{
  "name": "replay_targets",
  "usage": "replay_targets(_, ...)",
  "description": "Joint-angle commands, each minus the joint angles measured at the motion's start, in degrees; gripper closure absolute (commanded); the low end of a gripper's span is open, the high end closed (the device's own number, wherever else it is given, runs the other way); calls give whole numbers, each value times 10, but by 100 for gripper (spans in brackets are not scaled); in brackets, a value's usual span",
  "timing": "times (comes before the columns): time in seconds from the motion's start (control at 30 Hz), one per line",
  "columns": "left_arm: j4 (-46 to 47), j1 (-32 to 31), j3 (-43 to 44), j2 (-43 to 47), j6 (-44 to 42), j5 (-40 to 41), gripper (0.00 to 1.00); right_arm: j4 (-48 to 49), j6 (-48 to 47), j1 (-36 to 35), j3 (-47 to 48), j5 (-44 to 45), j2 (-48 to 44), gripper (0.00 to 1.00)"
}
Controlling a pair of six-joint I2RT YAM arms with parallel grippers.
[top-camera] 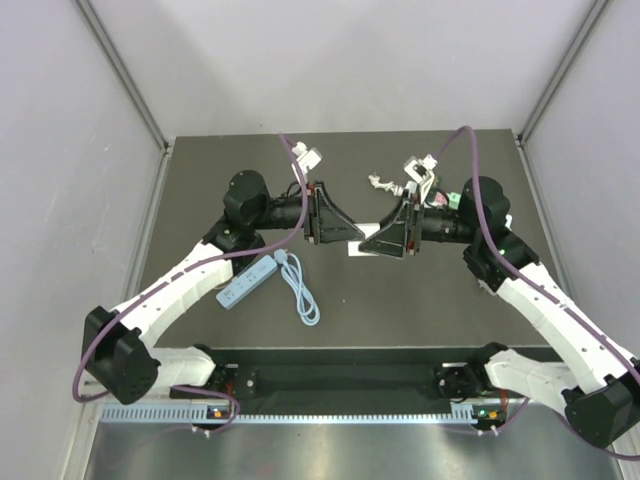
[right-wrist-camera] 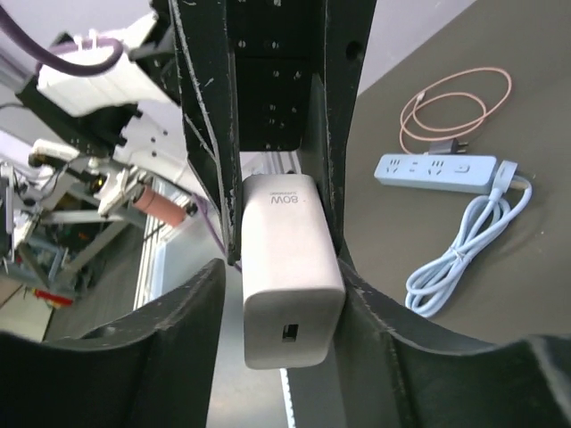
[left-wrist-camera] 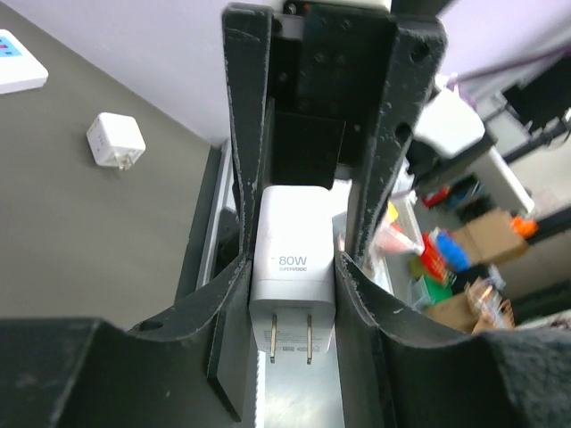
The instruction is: Insert the plug
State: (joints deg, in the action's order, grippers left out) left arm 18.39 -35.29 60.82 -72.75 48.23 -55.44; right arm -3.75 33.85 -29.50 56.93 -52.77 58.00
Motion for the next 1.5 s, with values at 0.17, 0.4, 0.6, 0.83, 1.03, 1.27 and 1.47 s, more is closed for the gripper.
replay_targets(0.17,160,-3,-20,27,113,74,100,124,69,-6,3,55,-17,67)
replay_targets(0.4,155,-3,-18,20,115,68,49,110,41,-6,-3,65,-34,100)
replay_targets(0.6,-21,3,7,45,-42,162,1,-93,-87,2,43,120,-32,100)
replay_targets(0.83,-331,18,134,-2,-193,402,1,-410,-221,112,142,324,45,100)
replay_targets(1.03,-418,18,128,-2,-284,469,2,-546,-261,222,264,549,195,100)
replay_targets(1.27,-483,17,102,9,-357,575,2,-610,-271,290,417,625,385,100)
replay_targets(1.47,-401,15,-1,95,-379,569,1,-639,-265,344,507,616,500,100)
